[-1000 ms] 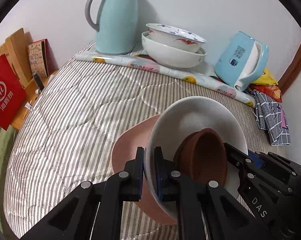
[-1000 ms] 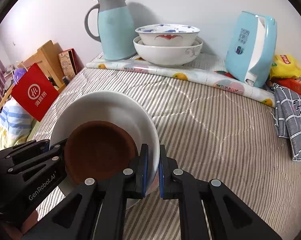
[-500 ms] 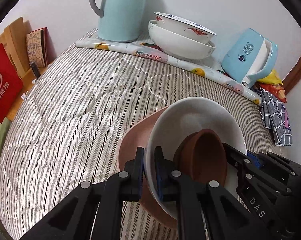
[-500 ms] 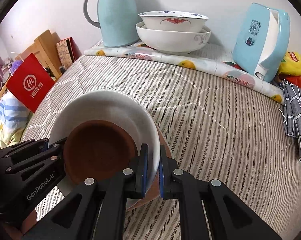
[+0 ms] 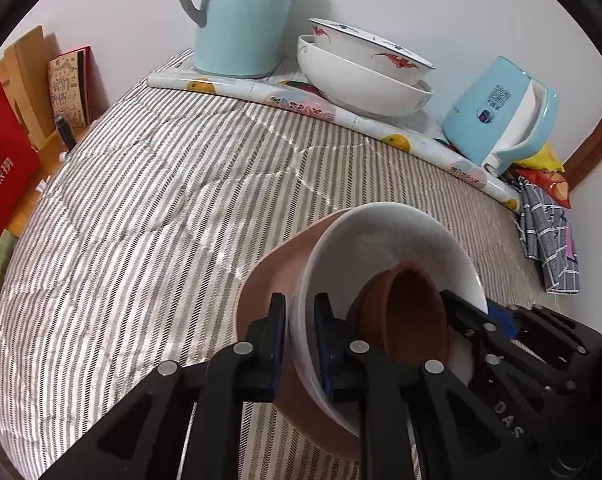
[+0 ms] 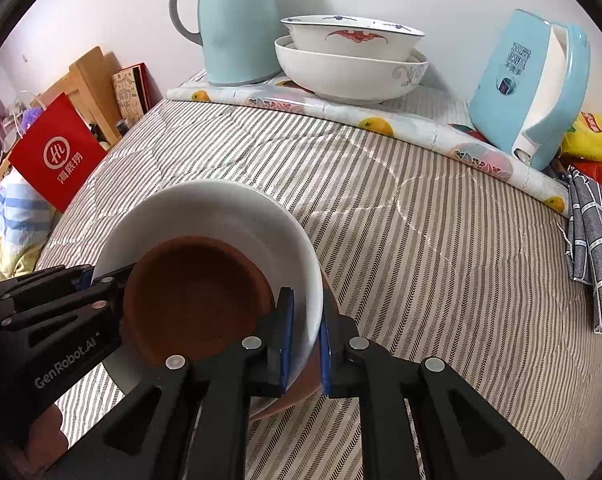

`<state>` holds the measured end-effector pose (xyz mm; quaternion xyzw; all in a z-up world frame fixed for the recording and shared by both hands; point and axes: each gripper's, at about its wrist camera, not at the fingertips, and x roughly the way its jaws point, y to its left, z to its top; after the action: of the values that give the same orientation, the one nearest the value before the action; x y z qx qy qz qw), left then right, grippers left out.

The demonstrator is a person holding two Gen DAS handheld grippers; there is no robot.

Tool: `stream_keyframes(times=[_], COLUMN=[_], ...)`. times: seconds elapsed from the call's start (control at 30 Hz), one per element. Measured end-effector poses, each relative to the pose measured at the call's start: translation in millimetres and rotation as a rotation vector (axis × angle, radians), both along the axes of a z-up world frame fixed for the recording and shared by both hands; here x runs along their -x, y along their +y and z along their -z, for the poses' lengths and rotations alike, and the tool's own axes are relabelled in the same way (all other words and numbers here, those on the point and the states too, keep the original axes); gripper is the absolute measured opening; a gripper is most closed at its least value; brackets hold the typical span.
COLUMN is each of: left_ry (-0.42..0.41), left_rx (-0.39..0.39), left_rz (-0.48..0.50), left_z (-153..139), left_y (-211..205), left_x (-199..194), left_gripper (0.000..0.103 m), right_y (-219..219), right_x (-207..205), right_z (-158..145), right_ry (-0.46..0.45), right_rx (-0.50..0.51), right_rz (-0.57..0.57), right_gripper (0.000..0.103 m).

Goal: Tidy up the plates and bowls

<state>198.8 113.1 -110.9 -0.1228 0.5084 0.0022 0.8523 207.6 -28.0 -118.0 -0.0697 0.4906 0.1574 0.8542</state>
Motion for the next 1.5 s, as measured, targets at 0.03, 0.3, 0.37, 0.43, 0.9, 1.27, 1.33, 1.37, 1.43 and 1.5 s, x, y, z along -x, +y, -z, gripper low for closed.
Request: stream_keyframes(times=[0.03, 0.3, 0.37, 0.43, 0.9, 1.27, 1.33, 1.37, 1.43, 1.5], left_ry=[0.001, -0.007, -0.015, -0.014, -0.156, -0.262, -0.276, -0.283, -0.298, -0.305], left_rx=[-0.002, -0.023, -0.008, -0.021, -0.08, -0.117, -0.111, -0.106, -0.108, -0.105], left_rz=[-0.001, -0.023, -0.028, -0.027, -0.028, -0.019, -0.018, -0.016, -0.006, -0.004], left_z=[-1, -11, -15, -19, -62, -93, -97, -98, -101, -103], left_y=[0, 4, 6, 6, -22, -55, -60, -62, -67, -70], left_x=[0, 6, 10, 12, 57, 114, 125, 129, 139, 147], left_gripper=[0.018, 0.028, 0.03, 0.039, 0.07, 0.083, 0.083, 0.084, 0.084, 0.088], right_y=[-1, -12, -14, -17, -61, -88, -95, -99, -107, -113], right_x=[1, 8, 12, 16, 72, 136, 147, 153, 165, 173], right_z=[-1, -11, -13, -17, -63, -88, -91, -93, -98, -101], right_ry=[-0.005, -0.026, -0.03, -0.039, -0.189, -0.216, -0.229, -0.236, -0.245, -0.252], right_rx=[0.001, -0.005, -0.005, -0.001, 0.08, 0.06, 0.052, 0.041, 0.011, -0.012], right_rz=[0.001, 0.01, 0.011, 0.012, 0.125, 0.195, 0.223, 0.235, 0.25, 0.267], right_gripper=[0.011, 0.025, 0.028, 0.033, 0.067, 0.071, 0.08, 0.082, 0.083, 0.085])
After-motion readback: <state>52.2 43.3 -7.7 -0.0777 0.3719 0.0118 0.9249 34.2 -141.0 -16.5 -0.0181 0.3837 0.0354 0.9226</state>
